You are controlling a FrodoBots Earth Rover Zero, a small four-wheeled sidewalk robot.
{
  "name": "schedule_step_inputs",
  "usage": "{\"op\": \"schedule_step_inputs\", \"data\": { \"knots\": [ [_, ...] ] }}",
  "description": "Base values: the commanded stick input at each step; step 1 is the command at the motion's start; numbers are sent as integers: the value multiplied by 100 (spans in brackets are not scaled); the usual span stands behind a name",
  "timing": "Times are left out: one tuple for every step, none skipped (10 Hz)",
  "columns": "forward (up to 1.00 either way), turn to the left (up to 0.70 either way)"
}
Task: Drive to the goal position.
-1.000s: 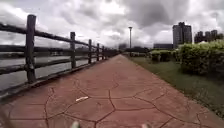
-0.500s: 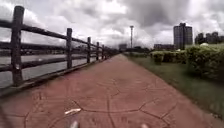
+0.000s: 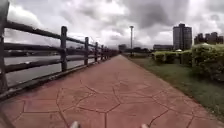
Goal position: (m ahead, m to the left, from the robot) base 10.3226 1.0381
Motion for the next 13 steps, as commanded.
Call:
{"op": "schedule_step_inputs", "data": {
  "knots": [
    [70,-22],
    [70,0],
    [70,0],
    [70,0],
    [70,0],
    [70,0],
    [70,0],
    [70,0],
    [70,0],
    [70,0],
    [70,0],
    [70,0],
    [70,0]
  ]
}}
